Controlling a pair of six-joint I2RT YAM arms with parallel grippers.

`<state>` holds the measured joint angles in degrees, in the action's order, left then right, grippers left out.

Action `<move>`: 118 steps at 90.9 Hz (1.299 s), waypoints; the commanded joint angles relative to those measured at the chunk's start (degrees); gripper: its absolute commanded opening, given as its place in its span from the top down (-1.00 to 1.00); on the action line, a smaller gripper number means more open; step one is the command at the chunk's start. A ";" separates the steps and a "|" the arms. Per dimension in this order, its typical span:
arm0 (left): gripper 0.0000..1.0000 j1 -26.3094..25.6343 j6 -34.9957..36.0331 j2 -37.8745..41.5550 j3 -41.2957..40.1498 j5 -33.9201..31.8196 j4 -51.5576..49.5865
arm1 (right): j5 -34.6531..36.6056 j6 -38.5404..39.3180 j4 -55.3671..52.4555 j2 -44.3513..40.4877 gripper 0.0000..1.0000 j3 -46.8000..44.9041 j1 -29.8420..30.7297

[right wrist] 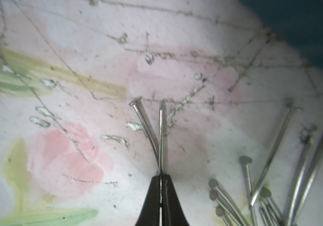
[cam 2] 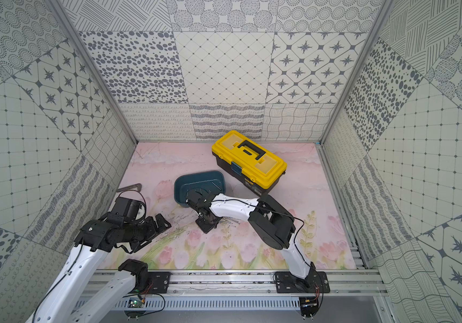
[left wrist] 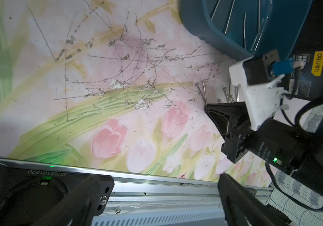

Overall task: Put the nails on the desktop into the storage box
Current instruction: Pick up the nail from the center of the board.

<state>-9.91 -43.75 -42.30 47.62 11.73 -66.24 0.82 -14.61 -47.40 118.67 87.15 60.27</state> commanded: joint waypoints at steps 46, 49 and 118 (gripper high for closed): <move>-0.93 0.30 -9.78 -1.01 -9.35 23.97 38.82 | -6.72 -5.17 3.20 -18.29 1.00 -8.03 -6.35; -0.92 0.33 -10.30 -1.33 -9.69 24.52 39.93 | -7.46 -5.69 3.78 -19.16 1.00 -8.58 -6.94; -0.87 0.17 -9.47 -1.97 -8.25 24.14 35.34 | -1.55 -6.98 14.70 -20.19 1.00 -19.10 -11.41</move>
<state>-9.91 -53.54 -44.45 38.30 33.93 -30.33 -1.61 -20.84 -36.95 100.53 68.97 48.84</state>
